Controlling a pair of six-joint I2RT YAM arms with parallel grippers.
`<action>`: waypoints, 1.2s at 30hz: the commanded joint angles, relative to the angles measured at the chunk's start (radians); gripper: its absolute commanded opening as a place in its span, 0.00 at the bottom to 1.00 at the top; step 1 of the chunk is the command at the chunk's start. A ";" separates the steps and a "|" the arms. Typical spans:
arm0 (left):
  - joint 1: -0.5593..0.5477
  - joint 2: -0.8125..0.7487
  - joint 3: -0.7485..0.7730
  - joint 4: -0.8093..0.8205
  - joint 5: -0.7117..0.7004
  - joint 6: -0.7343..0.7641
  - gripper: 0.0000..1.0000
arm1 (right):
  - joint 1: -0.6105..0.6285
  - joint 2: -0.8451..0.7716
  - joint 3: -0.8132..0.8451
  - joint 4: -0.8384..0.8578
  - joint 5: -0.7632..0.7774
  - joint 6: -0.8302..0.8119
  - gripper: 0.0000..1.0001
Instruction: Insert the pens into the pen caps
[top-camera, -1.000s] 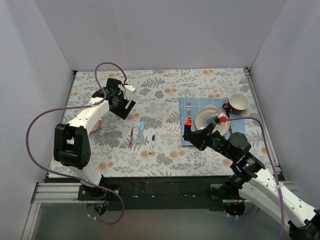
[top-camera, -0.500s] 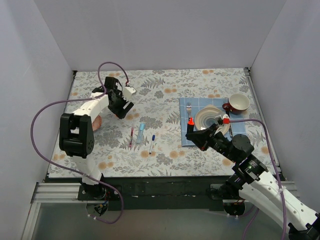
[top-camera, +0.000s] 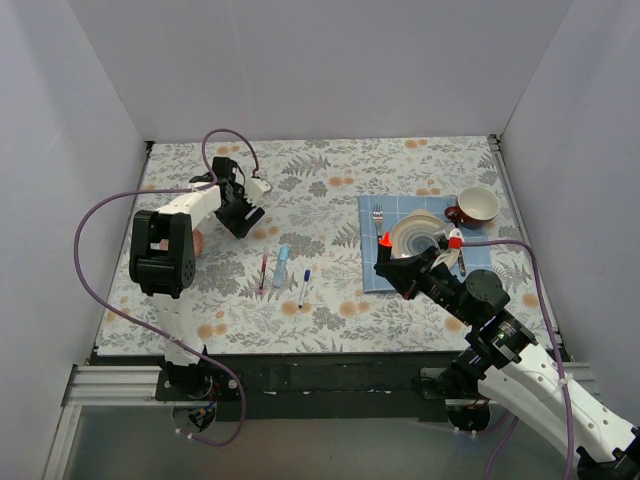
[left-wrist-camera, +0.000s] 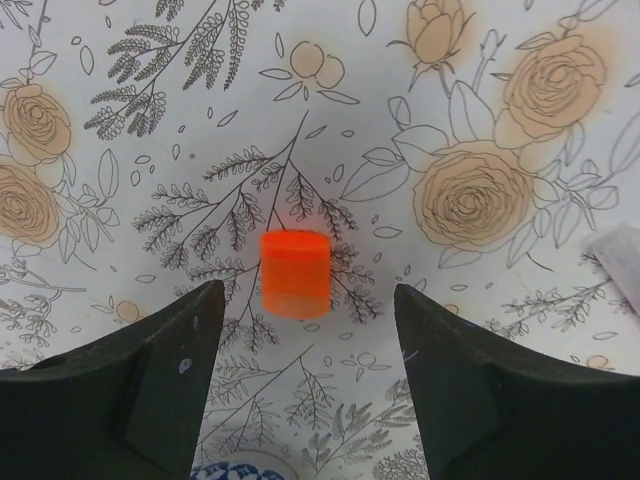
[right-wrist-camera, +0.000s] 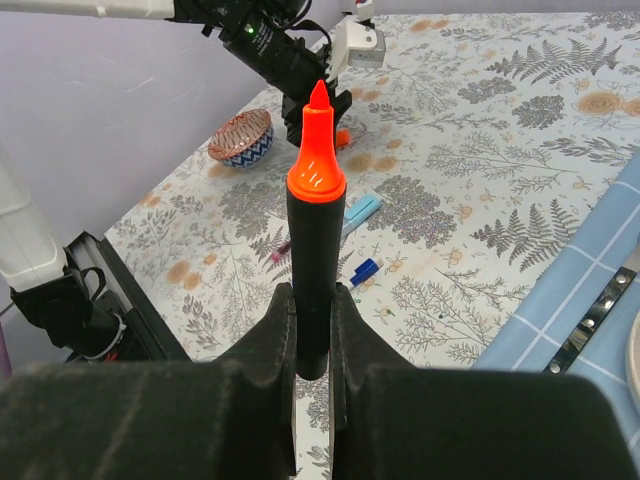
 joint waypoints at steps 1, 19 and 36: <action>0.019 0.031 0.034 0.034 0.010 0.013 0.67 | 0.009 -0.006 0.018 0.040 0.033 -0.024 0.01; 0.016 0.044 -0.018 -0.023 0.021 -0.042 0.42 | 0.009 -0.014 0.040 0.020 0.032 -0.011 0.01; -0.053 -0.284 -0.311 0.138 0.136 -0.289 0.00 | 0.009 0.071 0.027 0.054 -0.068 0.092 0.01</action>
